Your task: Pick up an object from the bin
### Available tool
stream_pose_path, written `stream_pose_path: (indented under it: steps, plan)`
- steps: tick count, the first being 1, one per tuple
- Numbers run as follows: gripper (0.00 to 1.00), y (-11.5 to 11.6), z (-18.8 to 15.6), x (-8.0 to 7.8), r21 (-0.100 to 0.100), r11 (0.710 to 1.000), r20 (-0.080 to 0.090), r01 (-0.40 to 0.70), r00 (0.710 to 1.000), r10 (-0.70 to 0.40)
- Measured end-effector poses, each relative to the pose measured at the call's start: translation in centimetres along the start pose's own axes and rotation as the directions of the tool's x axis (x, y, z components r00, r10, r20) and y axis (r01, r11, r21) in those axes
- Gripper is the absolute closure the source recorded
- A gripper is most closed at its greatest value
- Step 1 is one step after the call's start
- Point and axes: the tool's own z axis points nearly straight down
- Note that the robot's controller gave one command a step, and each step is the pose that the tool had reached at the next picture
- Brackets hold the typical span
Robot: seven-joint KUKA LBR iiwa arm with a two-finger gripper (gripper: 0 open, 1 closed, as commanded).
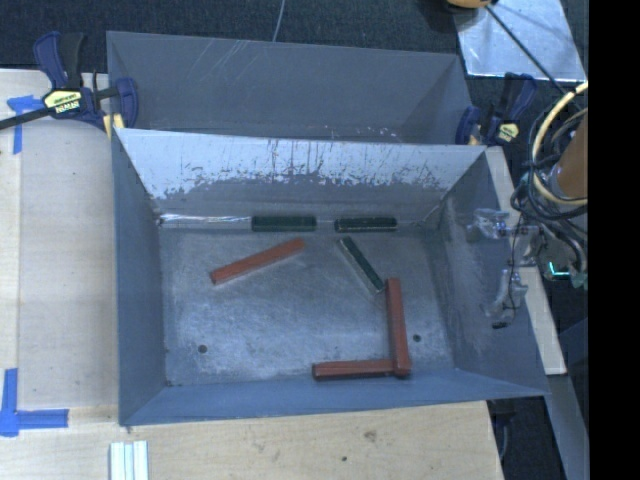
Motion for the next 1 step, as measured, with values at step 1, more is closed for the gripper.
stream_pose_path:
  steps: [1]
  plan:
    - [0.00, 0.08, -0.43, -0.17, 0.002, 1.000, 0.008, 0.003, 1.000, -0.003]
